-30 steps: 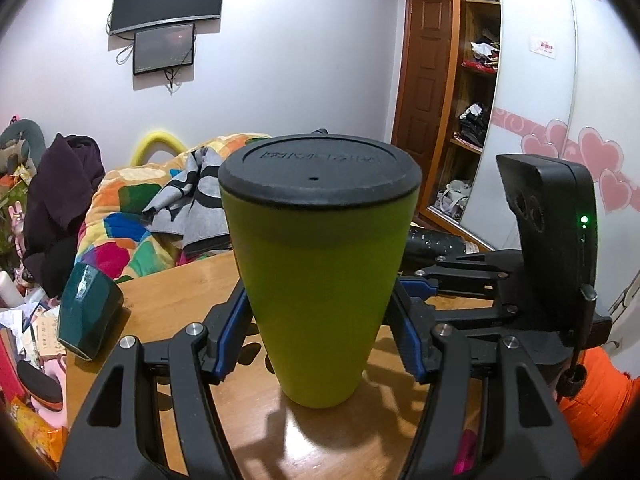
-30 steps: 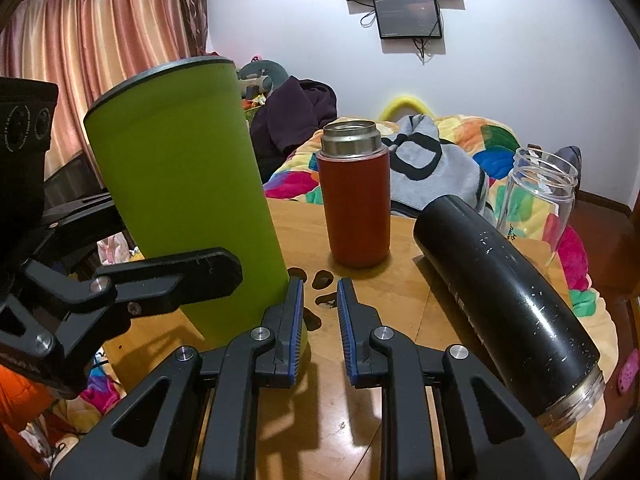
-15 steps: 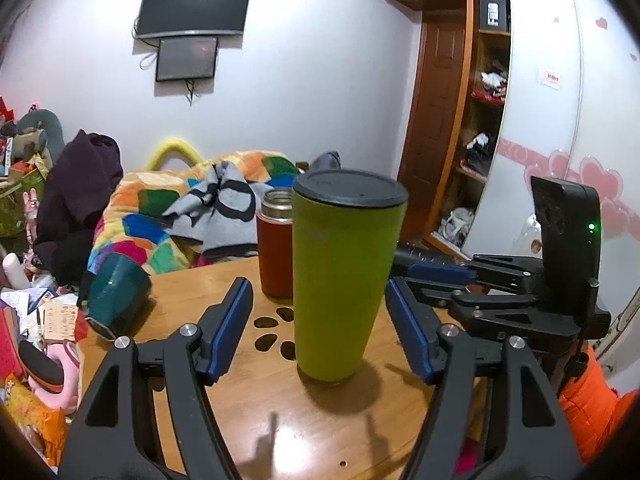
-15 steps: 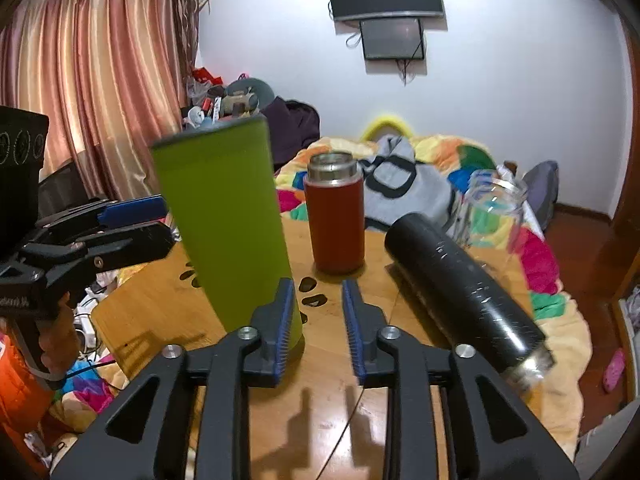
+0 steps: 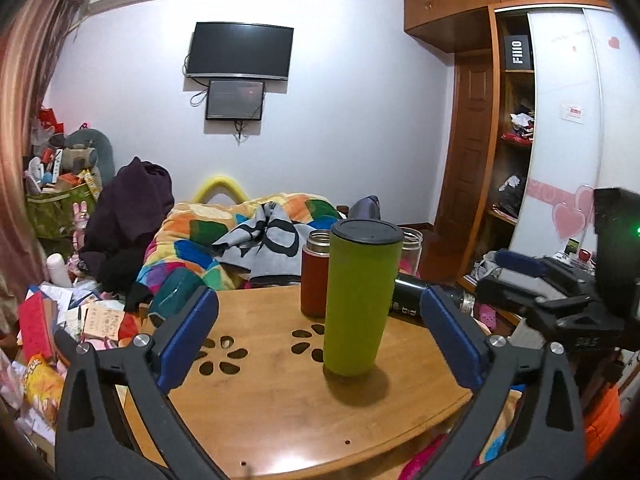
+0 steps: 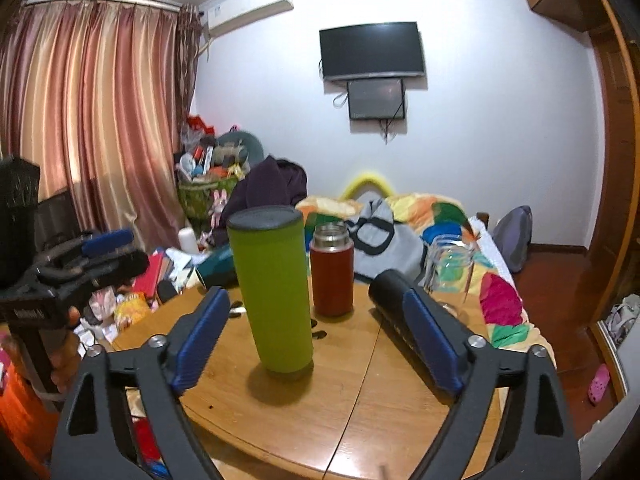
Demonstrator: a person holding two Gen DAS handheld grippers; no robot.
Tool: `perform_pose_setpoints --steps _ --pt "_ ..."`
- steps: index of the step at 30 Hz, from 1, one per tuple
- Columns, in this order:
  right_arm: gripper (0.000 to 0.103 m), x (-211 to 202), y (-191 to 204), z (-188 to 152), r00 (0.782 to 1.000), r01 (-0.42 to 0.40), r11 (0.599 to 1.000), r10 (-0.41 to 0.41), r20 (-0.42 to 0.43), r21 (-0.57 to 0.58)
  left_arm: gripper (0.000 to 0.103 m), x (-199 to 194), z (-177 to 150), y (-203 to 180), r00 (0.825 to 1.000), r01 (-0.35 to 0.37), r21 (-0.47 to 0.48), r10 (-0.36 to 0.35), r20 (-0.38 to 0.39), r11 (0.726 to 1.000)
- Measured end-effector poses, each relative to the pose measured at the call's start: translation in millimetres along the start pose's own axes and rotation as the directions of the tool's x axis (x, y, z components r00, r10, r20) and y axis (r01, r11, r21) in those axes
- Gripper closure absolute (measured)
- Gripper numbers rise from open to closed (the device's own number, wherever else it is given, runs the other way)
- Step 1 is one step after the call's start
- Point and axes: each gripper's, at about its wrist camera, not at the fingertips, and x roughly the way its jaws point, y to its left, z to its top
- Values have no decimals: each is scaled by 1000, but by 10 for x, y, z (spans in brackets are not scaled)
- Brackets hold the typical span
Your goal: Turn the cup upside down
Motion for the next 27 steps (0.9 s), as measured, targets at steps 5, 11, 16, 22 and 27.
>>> perform_pose_setpoints --steps 5,11,16,22,27 --pt "0 -224 71 17 998 30 999 -31 48 21 0 -77 -67 -59 1000 -25 -18 25 5 1000" --pt "0 -329 131 -47 996 74 996 -76 47 51 0 -179 -106 -169 997 -72 -24 73 34 997" --pt "0 -378 172 -112 992 114 992 -117 44 57 0 -235 -152 -258 995 -92 -13 92 46 996" --pt "0 -451 203 -116 992 114 992 -116 56 48 0 -245 -170 -308 995 -90 -8 90 50 996" --pt "0 -459 217 -115 991 113 993 -115 61 47 0 -263 -178 -302 995 -79 -22 80 51 997"
